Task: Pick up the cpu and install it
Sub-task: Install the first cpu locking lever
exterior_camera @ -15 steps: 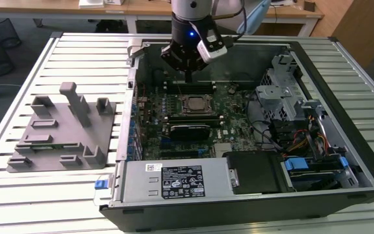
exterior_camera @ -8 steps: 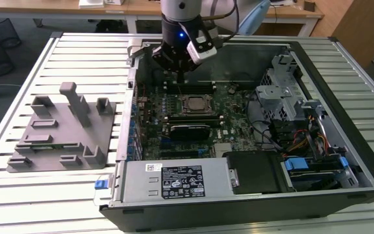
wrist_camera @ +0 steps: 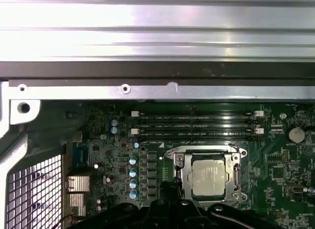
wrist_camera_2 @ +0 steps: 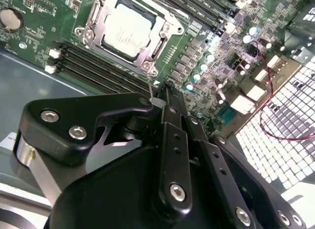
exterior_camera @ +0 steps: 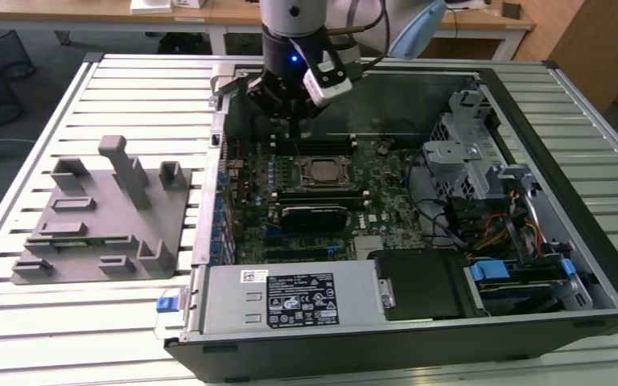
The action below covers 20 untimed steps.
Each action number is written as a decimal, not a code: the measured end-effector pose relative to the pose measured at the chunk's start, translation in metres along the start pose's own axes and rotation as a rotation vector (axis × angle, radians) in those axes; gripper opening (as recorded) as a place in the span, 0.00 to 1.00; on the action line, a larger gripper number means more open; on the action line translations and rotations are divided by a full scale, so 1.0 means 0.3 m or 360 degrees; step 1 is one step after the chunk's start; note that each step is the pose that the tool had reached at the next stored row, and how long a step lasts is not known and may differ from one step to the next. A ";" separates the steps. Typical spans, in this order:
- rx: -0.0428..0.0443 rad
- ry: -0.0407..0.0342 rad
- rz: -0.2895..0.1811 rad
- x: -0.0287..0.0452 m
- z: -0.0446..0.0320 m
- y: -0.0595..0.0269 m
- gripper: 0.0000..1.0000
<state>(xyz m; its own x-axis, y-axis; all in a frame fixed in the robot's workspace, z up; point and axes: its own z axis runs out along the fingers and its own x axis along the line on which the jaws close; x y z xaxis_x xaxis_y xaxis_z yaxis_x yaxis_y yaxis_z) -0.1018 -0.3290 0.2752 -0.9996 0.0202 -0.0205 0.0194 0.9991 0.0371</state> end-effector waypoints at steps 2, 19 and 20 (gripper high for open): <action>0.0000 0.0000 0.0000 0.008 0.002 0.001 0.11; 0.0000 0.0000 0.0000 0.058 0.049 0.043 0.11; 0.0000 0.0000 0.0000 0.059 0.052 0.050 0.11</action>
<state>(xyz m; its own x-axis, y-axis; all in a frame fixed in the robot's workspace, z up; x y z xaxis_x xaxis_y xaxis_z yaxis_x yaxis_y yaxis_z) -0.1188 -0.3131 0.2598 -0.9996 0.0201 -0.0205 0.0194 0.9991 0.0372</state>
